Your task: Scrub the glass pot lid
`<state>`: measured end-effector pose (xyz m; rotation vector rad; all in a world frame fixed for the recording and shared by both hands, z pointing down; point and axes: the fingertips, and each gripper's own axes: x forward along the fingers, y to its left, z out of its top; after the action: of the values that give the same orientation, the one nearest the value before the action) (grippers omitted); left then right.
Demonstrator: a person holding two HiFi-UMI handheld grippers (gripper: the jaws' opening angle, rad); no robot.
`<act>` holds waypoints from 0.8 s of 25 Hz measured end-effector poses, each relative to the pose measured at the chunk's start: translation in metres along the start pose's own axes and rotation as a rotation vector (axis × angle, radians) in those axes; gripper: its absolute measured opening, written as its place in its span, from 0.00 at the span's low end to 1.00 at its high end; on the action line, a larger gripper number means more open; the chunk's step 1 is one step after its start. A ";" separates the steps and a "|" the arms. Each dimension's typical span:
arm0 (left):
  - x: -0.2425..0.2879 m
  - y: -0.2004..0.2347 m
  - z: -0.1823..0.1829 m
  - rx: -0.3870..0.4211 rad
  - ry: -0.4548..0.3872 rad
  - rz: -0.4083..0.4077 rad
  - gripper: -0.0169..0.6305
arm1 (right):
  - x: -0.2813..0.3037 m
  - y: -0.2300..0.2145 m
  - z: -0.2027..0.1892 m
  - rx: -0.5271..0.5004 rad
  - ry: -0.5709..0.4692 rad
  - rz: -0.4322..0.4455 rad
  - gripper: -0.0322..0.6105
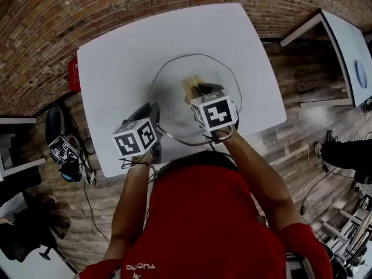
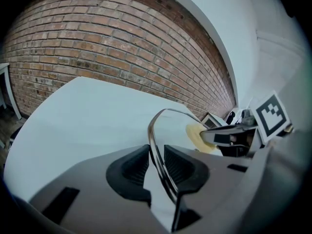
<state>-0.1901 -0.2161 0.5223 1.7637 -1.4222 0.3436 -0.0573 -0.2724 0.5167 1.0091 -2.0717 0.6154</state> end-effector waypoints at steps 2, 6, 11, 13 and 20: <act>0.000 0.000 0.001 0.004 0.000 0.001 0.19 | 0.006 0.000 -0.003 0.008 0.015 -0.008 0.13; 0.002 0.001 0.004 0.007 -0.001 0.004 0.19 | 0.012 -0.003 -0.002 0.002 0.011 -0.019 0.13; 0.003 0.002 0.006 0.025 -0.019 0.017 0.19 | 0.013 -0.002 -0.001 -0.003 -0.014 0.013 0.13; 0.001 0.000 0.009 0.033 -0.035 0.008 0.19 | 0.011 -0.001 -0.001 0.007 -0.021 0.032 0.14; -0.027 0.001 0.037 0.080 -0.158 0.009 0.28 | -0.018 -0.002 0.020 0.002 -0.122 0.068 0.28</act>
<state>-0.2100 -0.2251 0.4820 1.8849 -1.5459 0.2743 -0.0563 -0.2789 0.4906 1.0030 -2.2201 0.6033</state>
